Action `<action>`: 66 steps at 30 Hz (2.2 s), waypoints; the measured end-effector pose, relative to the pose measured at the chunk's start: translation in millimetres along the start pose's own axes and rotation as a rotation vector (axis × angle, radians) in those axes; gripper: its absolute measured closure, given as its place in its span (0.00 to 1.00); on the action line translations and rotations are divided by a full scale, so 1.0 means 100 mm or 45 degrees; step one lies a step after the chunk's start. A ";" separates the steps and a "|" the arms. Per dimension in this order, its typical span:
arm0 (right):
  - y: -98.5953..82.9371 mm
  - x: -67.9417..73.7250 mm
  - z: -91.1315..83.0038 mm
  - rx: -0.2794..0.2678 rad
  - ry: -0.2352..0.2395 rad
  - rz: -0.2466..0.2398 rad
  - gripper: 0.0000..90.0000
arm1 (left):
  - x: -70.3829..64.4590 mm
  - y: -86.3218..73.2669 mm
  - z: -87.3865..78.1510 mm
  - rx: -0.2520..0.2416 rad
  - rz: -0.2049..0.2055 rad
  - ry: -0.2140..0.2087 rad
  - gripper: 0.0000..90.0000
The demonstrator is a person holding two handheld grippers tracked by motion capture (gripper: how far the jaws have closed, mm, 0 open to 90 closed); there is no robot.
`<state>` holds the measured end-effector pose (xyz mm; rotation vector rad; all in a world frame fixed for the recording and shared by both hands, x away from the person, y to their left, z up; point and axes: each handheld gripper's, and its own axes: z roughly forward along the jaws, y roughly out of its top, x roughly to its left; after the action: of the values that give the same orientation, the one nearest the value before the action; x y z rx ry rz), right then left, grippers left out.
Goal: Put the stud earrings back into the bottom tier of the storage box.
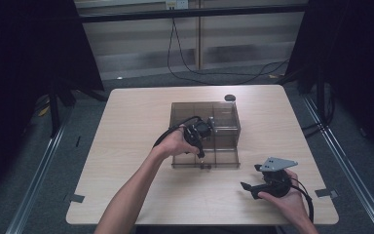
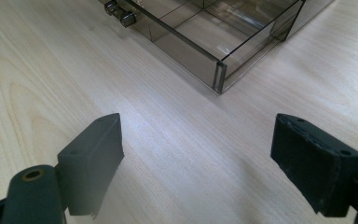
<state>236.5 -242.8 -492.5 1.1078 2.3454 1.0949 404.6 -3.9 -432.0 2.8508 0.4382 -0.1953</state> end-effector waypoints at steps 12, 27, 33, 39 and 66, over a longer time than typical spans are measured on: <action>0.00 -0.01 0.00 -0.005 0.001 -0.005 0.18 | 0.01 0.07 0.14 0.024 0.014 -0.013 0.95; 0.00 0.00 0.01 0.002 0.001 -0.003 0.17 | 0.06 0.04 0.22 0.044 0.001 -0.018 0.95; 0.00 0.00 0.01 -0.001 0.006 -0.003 0.17 | 0.06 0.05 0.24 0.045 0.014 -0.015 0.94; 0.00 -0.01 0.01 0.001 0.003 -0.003 0.17 | 0.07 0.03 0.22 0.027 -0.013 -0.020 0.91; 0.01 0.03 0.05 0.007 0.012 0.008 0.17 | -0.01 -0.48 -0.09 -0.419 -0.073 -0.031 0.74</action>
<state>238.2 -237.7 -494.4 1.1149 2.3551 1.0994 389.1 42.7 -434.5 2.5136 0.4973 -0.1520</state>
